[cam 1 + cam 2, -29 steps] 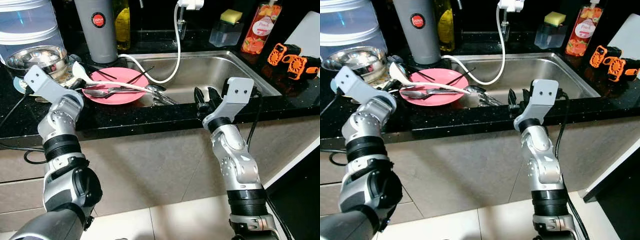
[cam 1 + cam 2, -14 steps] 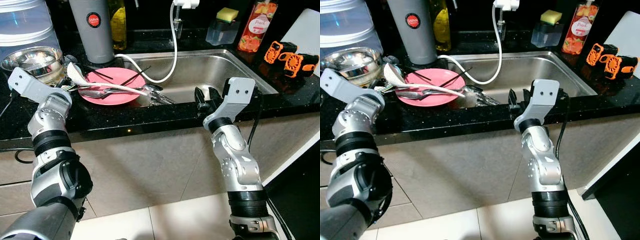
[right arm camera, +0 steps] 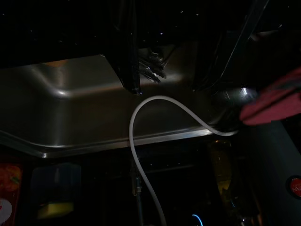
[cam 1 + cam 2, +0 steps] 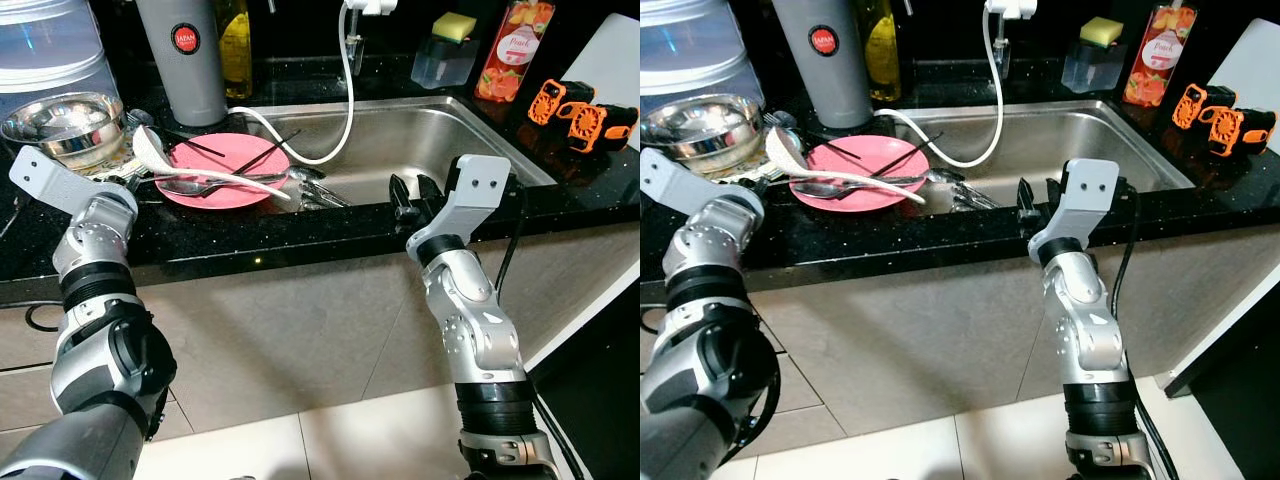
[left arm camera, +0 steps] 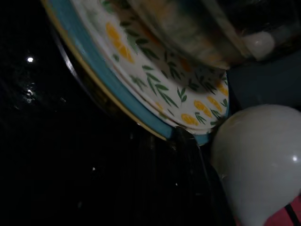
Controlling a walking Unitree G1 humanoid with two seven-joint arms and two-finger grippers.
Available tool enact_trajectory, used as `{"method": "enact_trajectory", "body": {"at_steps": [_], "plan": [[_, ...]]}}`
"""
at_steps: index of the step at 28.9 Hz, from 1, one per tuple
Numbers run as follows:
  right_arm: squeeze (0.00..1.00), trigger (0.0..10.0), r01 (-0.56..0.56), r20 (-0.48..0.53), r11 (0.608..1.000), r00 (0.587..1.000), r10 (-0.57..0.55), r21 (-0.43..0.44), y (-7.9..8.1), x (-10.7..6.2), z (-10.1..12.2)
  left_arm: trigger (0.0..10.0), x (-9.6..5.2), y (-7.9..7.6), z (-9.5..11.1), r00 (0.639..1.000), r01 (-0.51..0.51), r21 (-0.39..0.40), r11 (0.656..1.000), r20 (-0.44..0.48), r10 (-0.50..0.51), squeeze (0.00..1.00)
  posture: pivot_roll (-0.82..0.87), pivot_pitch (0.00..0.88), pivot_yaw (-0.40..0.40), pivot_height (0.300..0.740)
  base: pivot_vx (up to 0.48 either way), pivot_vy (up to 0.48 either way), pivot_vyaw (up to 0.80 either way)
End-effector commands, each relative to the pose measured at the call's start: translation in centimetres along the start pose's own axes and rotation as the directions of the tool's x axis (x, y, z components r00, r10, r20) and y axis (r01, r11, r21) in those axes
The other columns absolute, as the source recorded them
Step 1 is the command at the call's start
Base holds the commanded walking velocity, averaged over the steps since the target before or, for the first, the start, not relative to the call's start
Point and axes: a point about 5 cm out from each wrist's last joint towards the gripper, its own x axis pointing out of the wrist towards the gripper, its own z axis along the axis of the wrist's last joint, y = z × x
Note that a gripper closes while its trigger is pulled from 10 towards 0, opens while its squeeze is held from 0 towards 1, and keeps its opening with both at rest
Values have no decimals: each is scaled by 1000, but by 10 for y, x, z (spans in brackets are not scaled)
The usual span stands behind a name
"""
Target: Kitchen organization
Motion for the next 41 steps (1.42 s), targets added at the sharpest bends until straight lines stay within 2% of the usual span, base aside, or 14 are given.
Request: {"method": "enact_trajectory", "body": {"at_steps": [1,4,5,6,7,10,13,15,23,27,34,35,36,41], "plan": [[0,10000,9,-2,1000,1000,-9,5,-1,-2,1,353,3,19,-14,995,-79,48,996,-63,82,0,119,33,-26,740,0,0,0],[0,10000,9,-2,1000,1000,-9,5,-1,-2,1,353,3,19,-13,995,-76,58,995,-57,80,0,119,33,-26,740,0,0,0],[0,10000,9,-1,1000,1000,-9,6,-1,-2,1,1176,3,18,-12,996,-73,92,993,-38,77,0,119,33,-26,740,0,0,0],[0,10000,9,0,1000,1000,-9,6,-1,-1,1,3059,2,16,-11,998,-62,128,990,-12,64,0,120,28,-26,740,0,0,0],[0,10000,9,0,1000,1000,-9,6,-1,-1,1,10000,1,12,-9,999,-43,164,986,13,41,0,122,27,-28,740,0,0,0],[0,10000,5,-2,1000,1000,-5,7,0,-1,1,10000,-3,3,-6,998,14,240,971,63,-30,0,124,27,-30,740,0,0,0],[0,10000,2,-3,1000,1000,-2,7,1,-1,1,10000,-7,-4,-3,993,47,265,963,94,-75,0,124,25,-29,740,0,0,0],[0,10000,1,-3,1000,1000,-1,6,1,0,1,10000,-13,-9,0,983,53,298,953,153,-102,0,126,22,-33,740,0,0,0],[0,10000,-15,-4,1000,1000,15,5,3,2,1,10000,-23,-8,2,959,3,266,964,271,-78,0,130,17,-41,740,0,0,0],[0,10000,-21,-3,1000,1000,21,5,4,3,1,10000,-24,-5,-2,962,-6,238,971,267,-60,0,132,15,-45,740,0,0,0],[0,10000,-24,-4,1000,1000,24,5,4,3,1,10000,-25,-3,-4,964,-13,233,973,260,-50,0,133,15,-46,740,0,0,0],[0,10000,-24,-4,1000,1000,24,6,4,3,1,10000,-25,-3,-3,965,-17,228,973,260,-44,306,132,16,-45,740,0,0,0],[0,10000,-23,-4,1000,1000,23,6,4,3,1,10000,-25,-2,-3,965,-21,220,975,261,-38,1000,131,18,-44,740,0,0,0],[0,10000,-20,-6,1000,1000,20,7,4,2,0,10000,-25,1,-3,965,-30,197,980,263,-23,1000,129,20,-42,740,0,0,0]]}}
